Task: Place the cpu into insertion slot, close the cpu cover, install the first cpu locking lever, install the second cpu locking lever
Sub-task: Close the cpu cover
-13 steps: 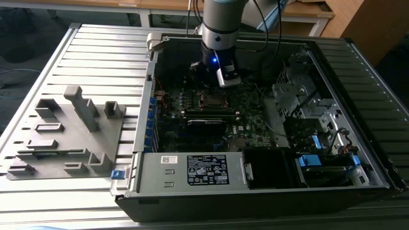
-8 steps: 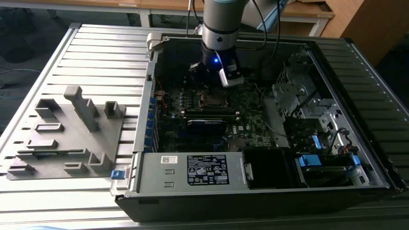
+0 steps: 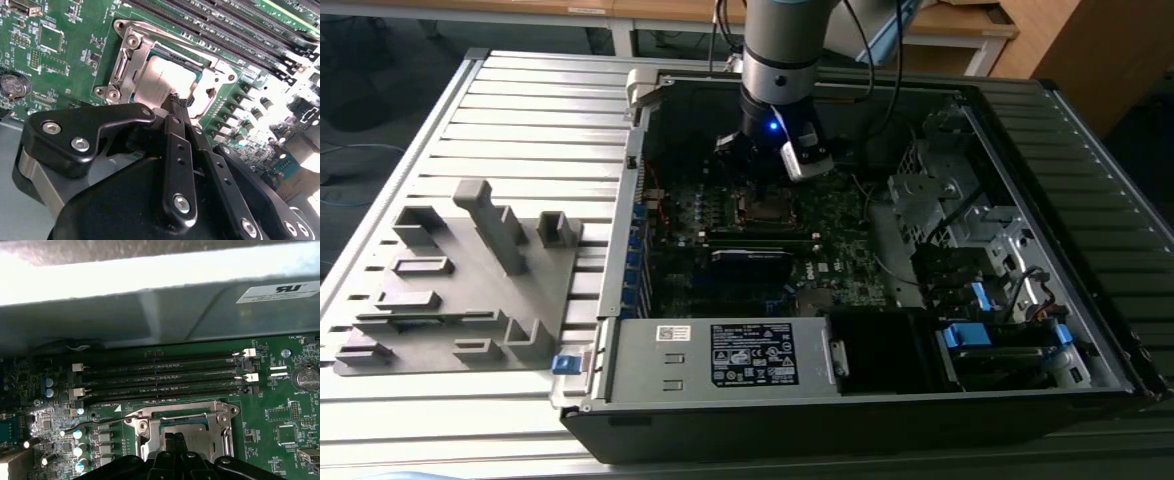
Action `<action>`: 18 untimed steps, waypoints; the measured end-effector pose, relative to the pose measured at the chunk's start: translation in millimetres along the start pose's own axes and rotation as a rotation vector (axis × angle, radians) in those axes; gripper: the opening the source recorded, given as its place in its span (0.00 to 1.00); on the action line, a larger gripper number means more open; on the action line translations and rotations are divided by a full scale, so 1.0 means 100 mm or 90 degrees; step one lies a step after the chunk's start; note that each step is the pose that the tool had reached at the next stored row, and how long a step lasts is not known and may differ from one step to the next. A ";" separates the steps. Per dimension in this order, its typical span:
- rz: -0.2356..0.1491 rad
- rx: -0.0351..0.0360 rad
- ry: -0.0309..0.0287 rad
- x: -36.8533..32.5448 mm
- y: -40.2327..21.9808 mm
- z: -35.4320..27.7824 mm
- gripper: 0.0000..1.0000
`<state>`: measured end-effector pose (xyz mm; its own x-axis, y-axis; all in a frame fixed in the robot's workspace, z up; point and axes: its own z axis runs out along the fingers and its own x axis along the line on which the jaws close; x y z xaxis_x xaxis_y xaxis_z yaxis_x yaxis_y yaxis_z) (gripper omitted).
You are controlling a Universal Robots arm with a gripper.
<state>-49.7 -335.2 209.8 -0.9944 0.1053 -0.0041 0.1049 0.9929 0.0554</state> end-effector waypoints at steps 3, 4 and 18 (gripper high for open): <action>-0.011 -0.0009 0.0007 -0.001 0.001 0.001 0.11; -0.016 -0.0009 0.0010 -0.002 0.001 0.001 0.11; -0.070 -0.0009 0.0039 -0.079 0.007 0.020 0.11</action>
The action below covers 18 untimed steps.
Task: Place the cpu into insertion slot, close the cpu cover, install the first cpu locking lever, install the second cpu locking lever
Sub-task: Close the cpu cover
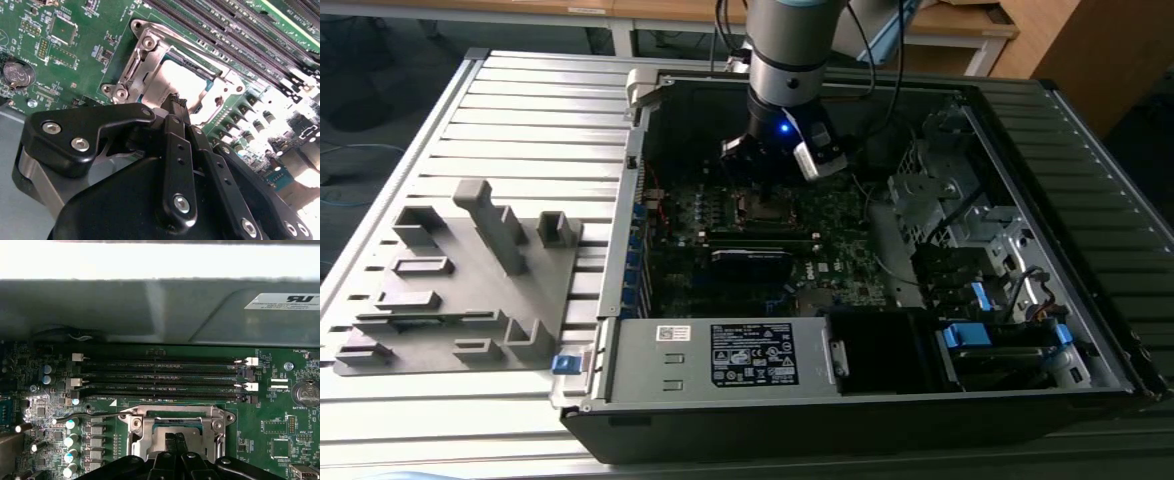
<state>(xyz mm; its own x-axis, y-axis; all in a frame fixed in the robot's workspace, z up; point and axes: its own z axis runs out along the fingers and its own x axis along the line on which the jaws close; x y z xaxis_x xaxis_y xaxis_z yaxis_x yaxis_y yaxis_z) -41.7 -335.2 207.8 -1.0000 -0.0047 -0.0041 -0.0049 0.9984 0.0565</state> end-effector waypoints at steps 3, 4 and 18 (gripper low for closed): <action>0.000 0.0004 -0.0001 0.002 0.000 0.007 0.11; 0.000 0.0012 -0.0001 0.005 -0.001 0.011 0.11; -0.001 0.0013 -0.0127 0.130 -0.023 0.009 0.11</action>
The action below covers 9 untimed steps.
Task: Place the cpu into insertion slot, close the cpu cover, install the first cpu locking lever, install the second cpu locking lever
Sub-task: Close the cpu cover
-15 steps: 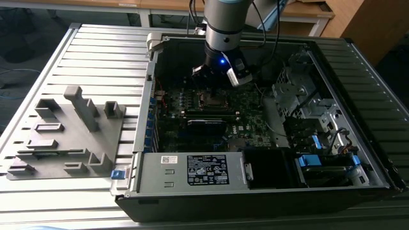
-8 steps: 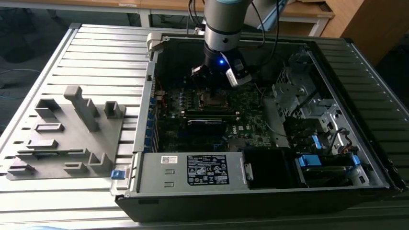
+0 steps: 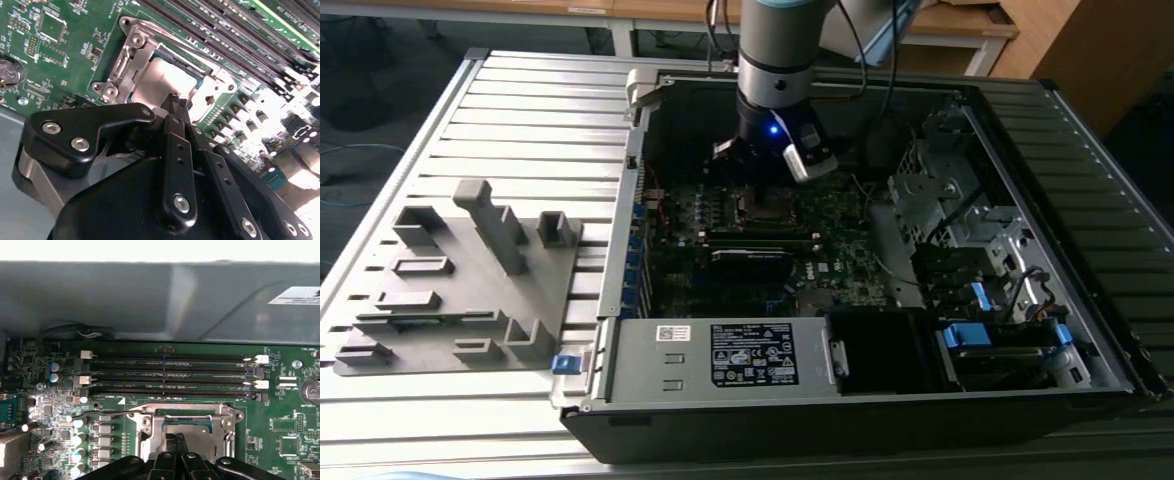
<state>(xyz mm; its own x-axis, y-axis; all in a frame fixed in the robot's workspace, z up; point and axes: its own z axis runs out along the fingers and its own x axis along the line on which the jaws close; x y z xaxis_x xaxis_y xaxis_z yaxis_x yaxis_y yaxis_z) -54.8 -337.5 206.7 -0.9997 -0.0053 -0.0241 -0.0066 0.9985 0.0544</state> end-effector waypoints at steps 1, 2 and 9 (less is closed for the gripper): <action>0.000 0.0000 -0.0022 0.021 -0.003 -0.001 0.11; 0.000 0.0000 -0.0041 0.042 -0.006 -0.001 0.11; -0.001 0.0000 -0.0118 0.149 -0.011 -0.004 0.11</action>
<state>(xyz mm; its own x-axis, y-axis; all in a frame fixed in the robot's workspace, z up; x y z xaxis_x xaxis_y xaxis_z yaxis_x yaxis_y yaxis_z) -69.6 -338.7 206.7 -0.9991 -0.0052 -0.0427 -0.0075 0.9985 0.0544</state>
